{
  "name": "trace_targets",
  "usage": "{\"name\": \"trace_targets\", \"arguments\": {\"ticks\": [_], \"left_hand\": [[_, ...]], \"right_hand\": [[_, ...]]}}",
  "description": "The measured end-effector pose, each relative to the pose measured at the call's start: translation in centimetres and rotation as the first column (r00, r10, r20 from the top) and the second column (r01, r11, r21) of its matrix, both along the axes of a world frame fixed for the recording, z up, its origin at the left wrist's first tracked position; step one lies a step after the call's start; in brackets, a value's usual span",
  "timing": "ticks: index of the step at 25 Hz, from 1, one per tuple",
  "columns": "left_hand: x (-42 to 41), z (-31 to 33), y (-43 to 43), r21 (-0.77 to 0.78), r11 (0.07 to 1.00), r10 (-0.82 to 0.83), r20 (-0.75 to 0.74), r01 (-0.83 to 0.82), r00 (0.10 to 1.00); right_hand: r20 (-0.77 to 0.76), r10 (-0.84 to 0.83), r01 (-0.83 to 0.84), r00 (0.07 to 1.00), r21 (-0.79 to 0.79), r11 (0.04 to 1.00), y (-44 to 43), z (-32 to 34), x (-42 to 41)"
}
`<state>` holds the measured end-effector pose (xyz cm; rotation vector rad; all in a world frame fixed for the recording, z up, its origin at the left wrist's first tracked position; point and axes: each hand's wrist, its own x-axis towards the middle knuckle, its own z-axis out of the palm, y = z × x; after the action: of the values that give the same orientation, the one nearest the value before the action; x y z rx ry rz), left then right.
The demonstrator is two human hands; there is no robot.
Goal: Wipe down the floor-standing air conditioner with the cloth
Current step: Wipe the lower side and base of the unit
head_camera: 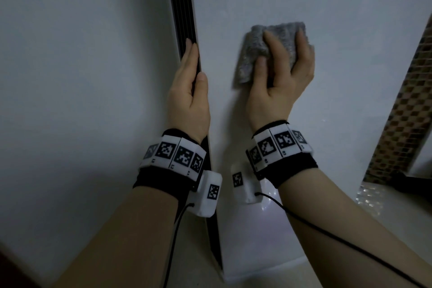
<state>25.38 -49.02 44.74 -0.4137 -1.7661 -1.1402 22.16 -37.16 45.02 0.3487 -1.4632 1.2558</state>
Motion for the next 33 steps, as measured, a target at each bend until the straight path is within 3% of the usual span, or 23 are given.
{"name": "trace_targets", "arguments": {"ticks": [1, 4, 9, 12, 13, 17, 21, 22, 26, 30, 33], "left_hand": [[0.0, 0.0, 0.2, -0.007, 1.000, 0.012, -0.008, -0.012, 1.000], [-0.1, 0.2, 0.7, -0.021, 0.999, 0.039, -0.041, -0.040, 0.998], [-0.3, 0.3, 1.7, -0.044, 0.996, 0.068, -0.094, -0.072, 0.993], [-0.6, 0.3, 2.6, -0.102, 0.986, 0.118, -0.143, -0.134, 0.983], [-0.6, 0.4, 2.9, -0.117, 0.983, 0.125, -0.135, -0.141, 0.983], [-0.7, 0.6, 3.9, -0.168, 0.959, 0.213, -0.100, -0.228, 0.972], [-0.9, 0.6, 5.2, -0.234, 0.906, 0.332, -0.122, -0.352, 0.935], [-0.9, 0.6, 5.5, -0.243, 0.895, 0.356, -0.120, -0.375, 0.927], [-1.4, 0.6, 6.4, -0.248, 0.853, 0.445, -0.113, -0.459, 0.888], [-2.0, 0.5, 7.6, -0.309, 0.774, 0.544, -0.122, -0.552, 0.830], [-2.6, 0.4, 8.8, -0.344, 0.744, 0.567, -0.127, -0.572, 0.814]], "right_hand": [[0.008, 0.000, 0.000, 1.000, -0.003, 1.000, 0.0, 0.0, 0.1], [-0.065, -0.007, 0.021, 0.998, 0.221, 0.975, 0.4, -1.2, -0.2], [0.010, -0.028, 0.029, 1.000, -0.035, 0.999, 2.7, -0.5, -1.3], [-0.061, -0.028, 0.038, 0.998, 0.172, 0.984, 3.1, -1.6, -1.6], [-0.065, -0.022, 0.034, 0.998, 0.175, 0.984, 3.7, -1.6, -1.9], [0.041, -0.028, 0.030, 0.999, -0.045, 0.999, 5.2, -0.8, -2.3], [-0.055, -0.019, 0.030, 0.998, 0.221, 0.975, 5.6, -2.0, -2.7], [-0.056, -0.013, 0.025, 0.998, 0.211, 0.977, 6.4, -1.9, -3.1], [0.084, 0.013, -0.005, 0.996, -0.092, 0.996, 8.1, -1.0, -3.6], [-0.003, 0.001, 0.000, 1.000, 0.175, 0.985, 9.0, -2.2, -4.1], [0.085, 0.005, -0.005, 0.996, 0.002, 1.000, 11.0, -0.7, -4.8]]}}
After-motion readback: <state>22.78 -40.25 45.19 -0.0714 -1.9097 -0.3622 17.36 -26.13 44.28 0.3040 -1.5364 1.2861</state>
